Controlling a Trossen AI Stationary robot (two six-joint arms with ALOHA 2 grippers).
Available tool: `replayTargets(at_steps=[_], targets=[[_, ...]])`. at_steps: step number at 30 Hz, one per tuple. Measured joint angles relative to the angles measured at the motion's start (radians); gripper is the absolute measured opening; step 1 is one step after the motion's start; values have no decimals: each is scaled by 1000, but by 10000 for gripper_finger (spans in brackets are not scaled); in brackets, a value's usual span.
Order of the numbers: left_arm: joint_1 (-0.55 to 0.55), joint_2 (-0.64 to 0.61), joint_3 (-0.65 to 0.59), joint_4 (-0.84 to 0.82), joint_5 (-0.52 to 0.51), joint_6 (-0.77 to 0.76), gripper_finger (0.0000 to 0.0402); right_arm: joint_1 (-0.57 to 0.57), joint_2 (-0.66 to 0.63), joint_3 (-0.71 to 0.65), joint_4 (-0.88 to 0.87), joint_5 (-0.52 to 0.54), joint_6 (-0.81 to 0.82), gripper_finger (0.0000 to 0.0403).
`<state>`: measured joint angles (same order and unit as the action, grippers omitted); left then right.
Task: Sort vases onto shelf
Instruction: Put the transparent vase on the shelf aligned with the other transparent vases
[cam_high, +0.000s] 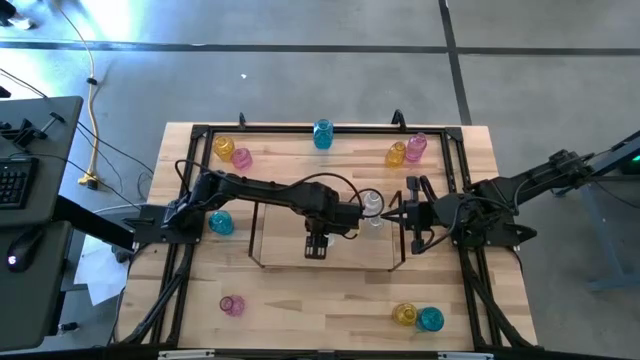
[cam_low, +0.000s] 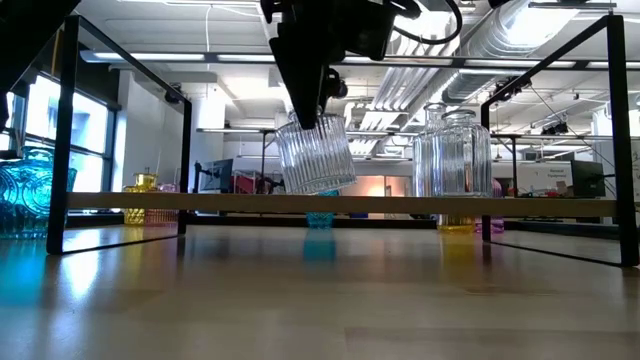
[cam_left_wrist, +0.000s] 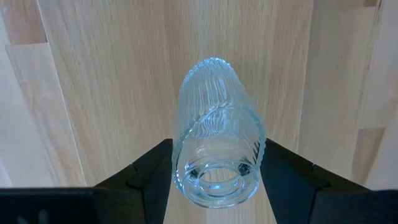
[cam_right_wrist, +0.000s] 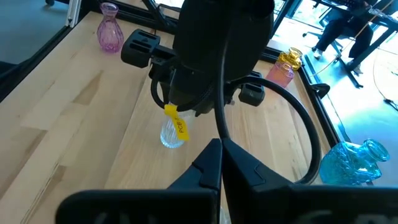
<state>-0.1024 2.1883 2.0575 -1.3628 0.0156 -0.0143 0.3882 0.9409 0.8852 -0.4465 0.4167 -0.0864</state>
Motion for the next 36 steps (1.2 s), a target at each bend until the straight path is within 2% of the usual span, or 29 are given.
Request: replayTargets(at_steps=[7,19,22,25,33,36], targets=[[0,0,0,-1,0,0,231,0,0,0,0,0,0,0],[-22,-1,38,-21,-6,27,235,0,0,0,-12,0,0,0],[-37,-20,48,-19,-61,27,232,0,0,0,-19,0,0,0],[-53,-50,48,-24,-110,27,218,0,0,0,-22,0,0,0],[-81,-137,42,29,-115,21,140,0,0,0,-39,0,26,0],[-99,-215,-52,144,-117,19,106,0,2,0,-73,0,73,0]])
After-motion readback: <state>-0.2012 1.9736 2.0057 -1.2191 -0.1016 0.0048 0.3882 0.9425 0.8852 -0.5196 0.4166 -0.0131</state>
